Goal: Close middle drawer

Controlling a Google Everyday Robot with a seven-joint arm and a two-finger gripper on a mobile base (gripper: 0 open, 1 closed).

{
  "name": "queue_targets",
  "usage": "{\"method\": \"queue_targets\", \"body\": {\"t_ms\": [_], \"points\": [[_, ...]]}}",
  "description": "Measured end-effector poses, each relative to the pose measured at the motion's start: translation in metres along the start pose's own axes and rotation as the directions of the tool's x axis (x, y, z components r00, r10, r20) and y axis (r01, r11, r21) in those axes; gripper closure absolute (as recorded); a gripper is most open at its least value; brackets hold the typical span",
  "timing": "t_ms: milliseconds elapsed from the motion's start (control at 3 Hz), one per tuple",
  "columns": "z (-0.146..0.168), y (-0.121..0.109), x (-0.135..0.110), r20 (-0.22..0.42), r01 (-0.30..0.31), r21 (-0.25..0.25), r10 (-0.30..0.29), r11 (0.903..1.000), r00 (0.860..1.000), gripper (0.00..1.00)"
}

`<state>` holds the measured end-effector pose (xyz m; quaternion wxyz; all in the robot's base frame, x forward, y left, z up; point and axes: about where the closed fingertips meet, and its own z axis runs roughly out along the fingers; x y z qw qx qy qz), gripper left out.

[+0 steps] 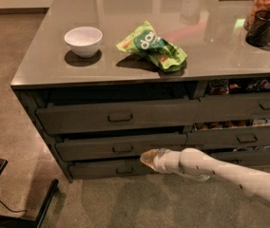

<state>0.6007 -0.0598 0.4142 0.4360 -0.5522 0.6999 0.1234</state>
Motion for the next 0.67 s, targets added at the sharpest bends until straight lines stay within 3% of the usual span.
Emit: {"method": "queue_targets", "body": {"t_ms": [333, 667], "points": [[-0.0492, 0.0230, -0.0278, 0.017, -0.042, -0.090, 0.044, 0.9951, 0.999, 1.00], [-0.0531, 0.0281, -0.0318, 0.020, -0.033, -0.117, 0.036, 0.9926, 0.999, 0.81]]}}
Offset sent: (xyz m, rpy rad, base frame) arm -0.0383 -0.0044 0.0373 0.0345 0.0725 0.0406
